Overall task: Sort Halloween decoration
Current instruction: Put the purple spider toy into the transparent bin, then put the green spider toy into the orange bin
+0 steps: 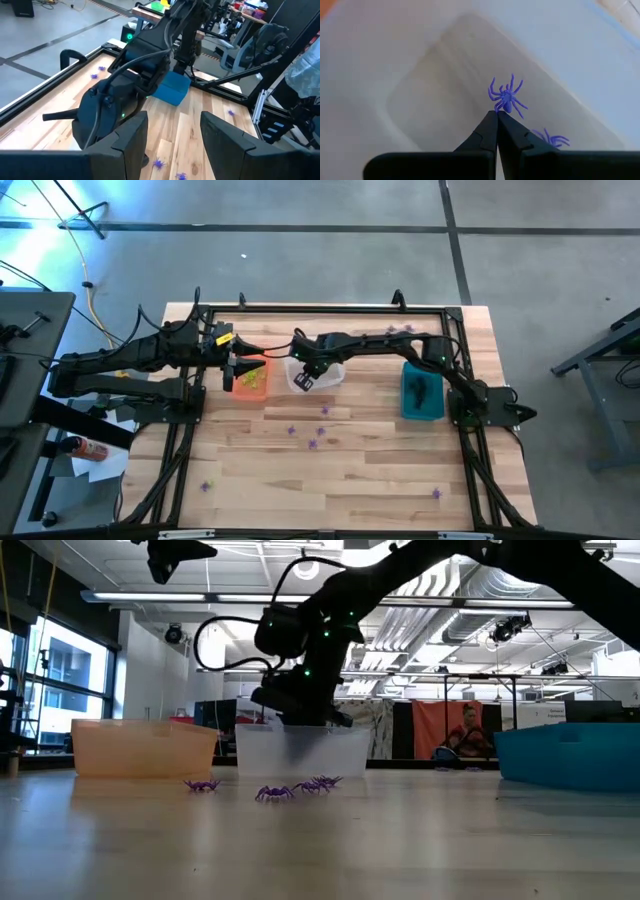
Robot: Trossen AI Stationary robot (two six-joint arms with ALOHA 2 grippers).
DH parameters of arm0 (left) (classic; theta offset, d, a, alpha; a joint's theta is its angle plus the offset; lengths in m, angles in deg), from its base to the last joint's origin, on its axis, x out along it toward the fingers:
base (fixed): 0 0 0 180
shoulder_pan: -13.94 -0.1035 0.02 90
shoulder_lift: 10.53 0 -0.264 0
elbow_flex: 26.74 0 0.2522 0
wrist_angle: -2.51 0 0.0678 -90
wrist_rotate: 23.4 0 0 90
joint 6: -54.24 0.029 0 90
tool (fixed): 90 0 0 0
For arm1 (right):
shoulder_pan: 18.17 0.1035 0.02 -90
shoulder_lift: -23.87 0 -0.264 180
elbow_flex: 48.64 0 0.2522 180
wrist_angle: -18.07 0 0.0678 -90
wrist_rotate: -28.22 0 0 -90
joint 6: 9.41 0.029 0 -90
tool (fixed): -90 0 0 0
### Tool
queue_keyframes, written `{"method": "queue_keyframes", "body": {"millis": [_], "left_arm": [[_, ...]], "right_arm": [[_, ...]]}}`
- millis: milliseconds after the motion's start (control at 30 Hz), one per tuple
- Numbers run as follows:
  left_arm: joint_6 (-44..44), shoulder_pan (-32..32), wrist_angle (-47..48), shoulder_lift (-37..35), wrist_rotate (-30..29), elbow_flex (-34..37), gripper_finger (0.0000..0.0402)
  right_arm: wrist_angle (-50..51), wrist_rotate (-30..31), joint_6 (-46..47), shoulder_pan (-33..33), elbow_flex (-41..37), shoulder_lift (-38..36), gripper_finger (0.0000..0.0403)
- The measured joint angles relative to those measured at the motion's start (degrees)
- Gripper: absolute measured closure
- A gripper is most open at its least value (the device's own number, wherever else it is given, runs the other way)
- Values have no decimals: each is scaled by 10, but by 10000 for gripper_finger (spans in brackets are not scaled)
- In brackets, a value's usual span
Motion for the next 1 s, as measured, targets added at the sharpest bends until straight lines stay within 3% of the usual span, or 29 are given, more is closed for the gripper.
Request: {"method": "queue_keyframes", "body": {"millis": [367, 600, 767, 1000], "left_arm": [[0, 0, 0, 0, 0, 0, 234], [0, 0, 0, 0, 0, 0, 234], [0, 0, 0, 0, 0, 0, 234], [0, 0, 0, 0, 0, 0, 234]], "right_arm": [[-9, -23, 38, -1, 0, -1, 395], [-2, -31, 43, -1, 4, -9, 298], [45, -31, -29, -5, 43, -12, 227], [90, -19, -122, -8, 46, -98, 197]]}}
